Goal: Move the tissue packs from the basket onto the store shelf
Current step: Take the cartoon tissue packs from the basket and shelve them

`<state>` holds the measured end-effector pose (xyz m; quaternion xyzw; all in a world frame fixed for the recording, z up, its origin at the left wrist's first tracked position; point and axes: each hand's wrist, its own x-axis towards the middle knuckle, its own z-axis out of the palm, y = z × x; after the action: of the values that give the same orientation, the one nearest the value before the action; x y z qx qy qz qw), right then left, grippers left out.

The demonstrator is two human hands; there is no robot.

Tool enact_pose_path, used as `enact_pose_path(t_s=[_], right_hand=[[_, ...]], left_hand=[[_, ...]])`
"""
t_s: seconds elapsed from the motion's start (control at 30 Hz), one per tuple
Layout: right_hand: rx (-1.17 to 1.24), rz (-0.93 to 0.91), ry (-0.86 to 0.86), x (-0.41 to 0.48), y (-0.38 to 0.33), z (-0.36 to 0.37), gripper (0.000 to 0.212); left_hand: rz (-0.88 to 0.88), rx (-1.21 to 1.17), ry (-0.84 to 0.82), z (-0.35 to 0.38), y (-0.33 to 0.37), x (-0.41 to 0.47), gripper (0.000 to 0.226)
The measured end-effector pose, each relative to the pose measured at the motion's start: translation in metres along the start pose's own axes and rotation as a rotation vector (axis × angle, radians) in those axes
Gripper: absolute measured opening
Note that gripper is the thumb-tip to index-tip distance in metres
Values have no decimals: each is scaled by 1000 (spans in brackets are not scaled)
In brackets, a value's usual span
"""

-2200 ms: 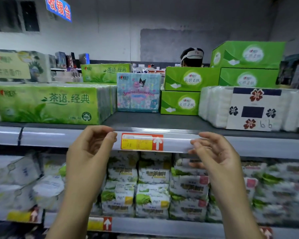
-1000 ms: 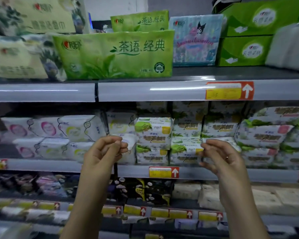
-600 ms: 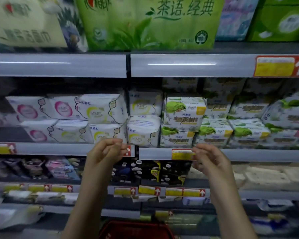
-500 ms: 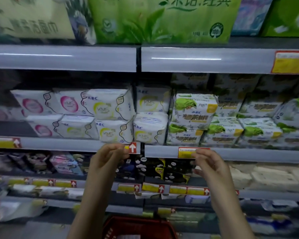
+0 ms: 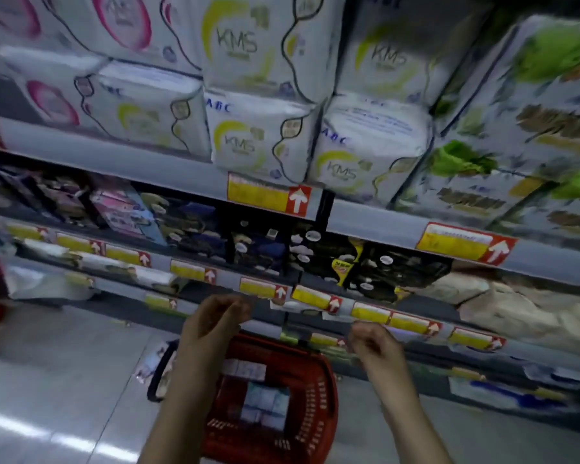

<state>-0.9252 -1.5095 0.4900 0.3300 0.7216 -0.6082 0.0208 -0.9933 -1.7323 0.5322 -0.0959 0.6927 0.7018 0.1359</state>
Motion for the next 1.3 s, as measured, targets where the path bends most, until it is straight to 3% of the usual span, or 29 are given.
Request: enact_pose_path(t_s=[0.13, 0.2, 0.33, 0.47, 0.53, 0.67, 0.93, 1.0, 1.17, 1.3], right_hand=[[-17, 52, -26, 11, 29, 13, 8], [-36, 63, -30, 20, 48, 22, 8], [-95, 57, -45, 44, 86, 43, 10], [-124, 78, -68, 70, 125, 61, 8], [-139, 77, -80, 82, 146, 71, 10], [-221, 117, -108, 99, 195, 91, 13], [-407, 224, -144, 132, 315, 125, 9], [-457, 296, -126, 143, 352, 134, 10], [-368, 480, -81, 164, 435, 153, 15], [-209, 581, -18, 186, 484, 162, 41]], left_hand=[[-97, 0, 67, -16, -37, 0, 3], [-127, 32, 86, -22, -56, 4, 14], [-218, 7, 163, -32, -103, 23, 9], [-283, -3, 168, -37, -159, 39, 28], [-300, -16, 178, -40, -188, 44, 9], [-351, 8, 210, -49, -248, 52, 15], [-493, 77, 151, -68, -370, 77, 12], [-538, 115, 106, -65, -400, 83, 23], [-550, 237, -19, -59, -487, 107, 25], [-528, 350, -55, -57, -538, 133, 16]])
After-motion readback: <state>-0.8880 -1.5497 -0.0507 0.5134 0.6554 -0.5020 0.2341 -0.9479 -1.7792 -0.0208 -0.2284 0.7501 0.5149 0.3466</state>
